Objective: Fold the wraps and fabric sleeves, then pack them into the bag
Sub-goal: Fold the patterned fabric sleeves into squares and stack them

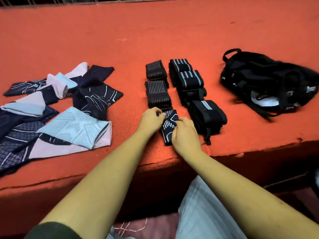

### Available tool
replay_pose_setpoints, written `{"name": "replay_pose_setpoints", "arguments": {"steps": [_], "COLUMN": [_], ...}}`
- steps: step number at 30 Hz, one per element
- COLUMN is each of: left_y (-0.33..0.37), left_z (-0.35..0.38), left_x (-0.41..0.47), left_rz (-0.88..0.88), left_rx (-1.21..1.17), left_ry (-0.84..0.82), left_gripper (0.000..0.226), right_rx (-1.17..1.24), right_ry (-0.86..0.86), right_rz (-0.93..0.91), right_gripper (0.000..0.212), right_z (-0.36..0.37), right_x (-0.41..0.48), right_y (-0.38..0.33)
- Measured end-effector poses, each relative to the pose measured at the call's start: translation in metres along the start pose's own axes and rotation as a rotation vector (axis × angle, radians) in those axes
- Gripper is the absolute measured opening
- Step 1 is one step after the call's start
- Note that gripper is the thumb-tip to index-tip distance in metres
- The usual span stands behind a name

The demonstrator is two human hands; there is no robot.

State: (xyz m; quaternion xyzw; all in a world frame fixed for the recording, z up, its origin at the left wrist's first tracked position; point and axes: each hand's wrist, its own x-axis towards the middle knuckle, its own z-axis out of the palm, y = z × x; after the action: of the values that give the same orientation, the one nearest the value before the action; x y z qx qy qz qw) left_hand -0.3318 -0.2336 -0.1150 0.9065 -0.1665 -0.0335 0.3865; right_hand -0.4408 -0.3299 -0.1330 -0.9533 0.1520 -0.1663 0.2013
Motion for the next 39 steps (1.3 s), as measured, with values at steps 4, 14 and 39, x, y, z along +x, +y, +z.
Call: {"name": "replay_pose_setpoints", "arguments": {"steps": [4, 14, 39], "left_y": [-0.014, -0.127, -0.196], "left_z": [-0.039, -0.161, -0.171], "left_x": [-0.019, -0.073, -0.091], "left_rz": [0.069, 0.153, 0.263], "left_rx": [-0.024, 0.189, -0.183], "left_ry": [0.028, 0.224, 0.237], "left_gripper": [0.025, 0.036, 0.028], "right_rx": [-0.055, 0.276, 0.439], "right_ry": [0.01, -0.345, -0.243], "right_rz": [-0.042, -0.101, -0.49], "right_gripper": [0.029, 0.047, 0.01], "right_z": [-0.018, 0.018, 0.076], "right_x": [0.012, 0.024, 0.025], "right_y": [-0.016, -0.134, -0.165]}}
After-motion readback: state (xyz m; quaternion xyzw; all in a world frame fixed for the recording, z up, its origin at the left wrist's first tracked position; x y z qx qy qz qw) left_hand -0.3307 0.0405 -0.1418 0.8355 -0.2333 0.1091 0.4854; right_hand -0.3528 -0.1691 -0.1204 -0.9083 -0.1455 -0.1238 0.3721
